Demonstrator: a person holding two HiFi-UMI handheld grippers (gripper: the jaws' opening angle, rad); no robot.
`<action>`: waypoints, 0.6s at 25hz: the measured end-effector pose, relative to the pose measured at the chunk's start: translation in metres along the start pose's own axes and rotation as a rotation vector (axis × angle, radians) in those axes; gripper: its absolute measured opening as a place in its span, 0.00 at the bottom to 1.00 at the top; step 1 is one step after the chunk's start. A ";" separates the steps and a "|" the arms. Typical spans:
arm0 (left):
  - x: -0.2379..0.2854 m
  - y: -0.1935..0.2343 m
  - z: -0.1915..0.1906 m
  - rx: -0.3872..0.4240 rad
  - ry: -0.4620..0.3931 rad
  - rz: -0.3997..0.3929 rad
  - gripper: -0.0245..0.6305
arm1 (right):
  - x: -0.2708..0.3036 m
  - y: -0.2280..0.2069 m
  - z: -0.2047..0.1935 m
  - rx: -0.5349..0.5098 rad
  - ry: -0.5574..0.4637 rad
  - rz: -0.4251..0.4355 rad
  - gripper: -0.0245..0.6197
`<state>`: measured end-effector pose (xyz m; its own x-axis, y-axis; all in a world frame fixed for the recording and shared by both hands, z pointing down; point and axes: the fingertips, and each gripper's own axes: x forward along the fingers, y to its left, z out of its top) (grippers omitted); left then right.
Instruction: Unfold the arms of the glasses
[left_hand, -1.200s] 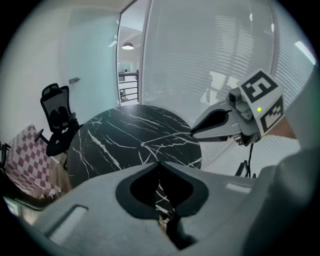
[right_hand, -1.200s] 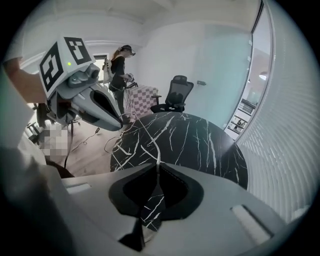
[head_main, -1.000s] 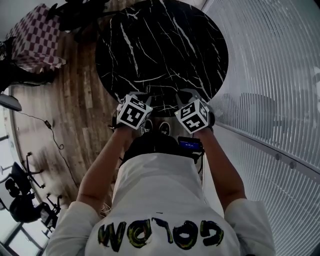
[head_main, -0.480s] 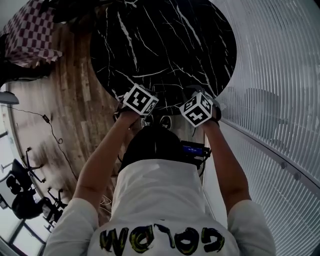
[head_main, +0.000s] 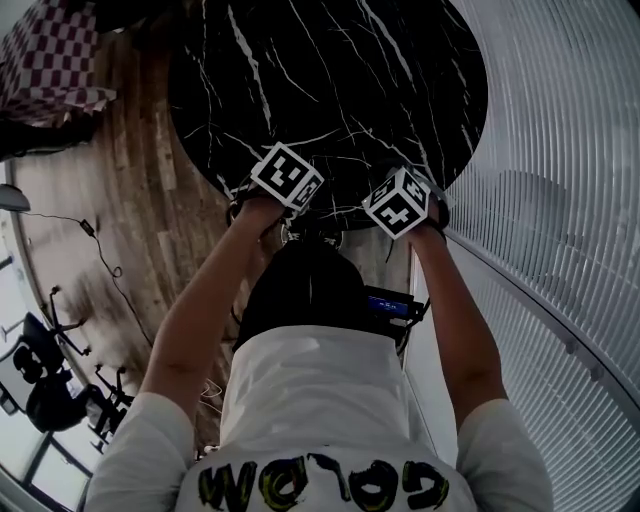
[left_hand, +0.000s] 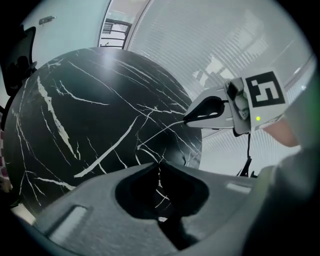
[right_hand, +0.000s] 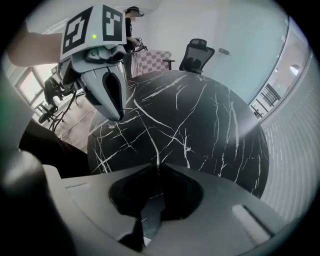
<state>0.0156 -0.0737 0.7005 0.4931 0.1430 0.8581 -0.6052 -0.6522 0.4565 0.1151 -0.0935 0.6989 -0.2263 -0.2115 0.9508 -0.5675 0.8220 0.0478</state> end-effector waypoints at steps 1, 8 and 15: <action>0.001 0.001 0.000 -0.004 0.010 -0.008 0.05 | 0.003 -0.001 0.000 -0.001 0.005 0.006 0.07; 0.009 0.009 0.000 -0.020 0.072 -0.067 0.07 | 0.016 -0.003 -0.001 -0.015 0.045 0.050 0.07; 0.014 0.014 0.003 -0.034 0.076 -0.093 0.08 | 0.025 -0.005 -0.001 -0.030 0.071 0.078 0.07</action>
<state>0.0162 -0.0828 0.7183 0.5001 0.2592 0.8263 -0.5802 -0.6080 0.5419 0.1132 -0.1024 0.7230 -0.2117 -0.1088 0.9713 -0.5261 0.8502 -0.0194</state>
